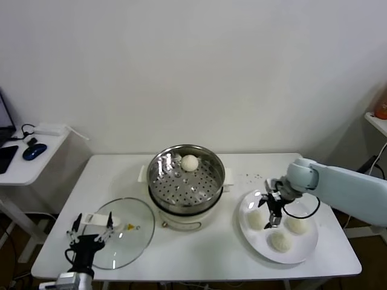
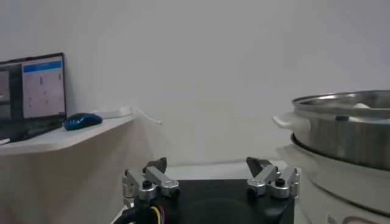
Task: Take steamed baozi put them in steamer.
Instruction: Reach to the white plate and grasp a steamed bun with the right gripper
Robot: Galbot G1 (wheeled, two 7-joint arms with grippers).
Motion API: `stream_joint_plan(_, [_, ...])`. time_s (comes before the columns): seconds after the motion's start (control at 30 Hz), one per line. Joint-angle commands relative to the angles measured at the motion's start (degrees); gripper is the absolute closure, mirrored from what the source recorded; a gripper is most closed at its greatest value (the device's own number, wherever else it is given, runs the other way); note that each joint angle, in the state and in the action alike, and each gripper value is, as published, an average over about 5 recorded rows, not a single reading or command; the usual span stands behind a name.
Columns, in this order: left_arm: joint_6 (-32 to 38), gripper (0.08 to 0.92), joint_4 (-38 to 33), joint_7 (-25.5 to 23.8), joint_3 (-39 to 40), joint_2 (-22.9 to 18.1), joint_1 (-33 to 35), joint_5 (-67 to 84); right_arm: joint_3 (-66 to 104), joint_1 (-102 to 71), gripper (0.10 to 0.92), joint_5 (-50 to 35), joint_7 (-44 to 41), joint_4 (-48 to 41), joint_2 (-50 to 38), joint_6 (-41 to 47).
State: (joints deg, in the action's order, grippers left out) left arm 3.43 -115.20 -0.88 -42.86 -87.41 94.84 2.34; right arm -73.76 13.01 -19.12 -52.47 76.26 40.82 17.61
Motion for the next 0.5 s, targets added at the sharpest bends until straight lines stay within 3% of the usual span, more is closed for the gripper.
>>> stream_joint_plan(0.03, [-0.06, 0.177, 0.2, -0.02, -0.09, 0.23, -0.03, 0.4, 1.26, -2.5, 0.203, 0.91, 0.94, -2.33, 2.52, 0.41])
stream_joint_plan(0.5, [-0.08, 0.177, 0.38, 0.02, -0.2, 0.24, -0.18, 0.44, 2.0, -2.92, 0.203, 1.43, -0.04, -3.85, 3.19, 0.36])
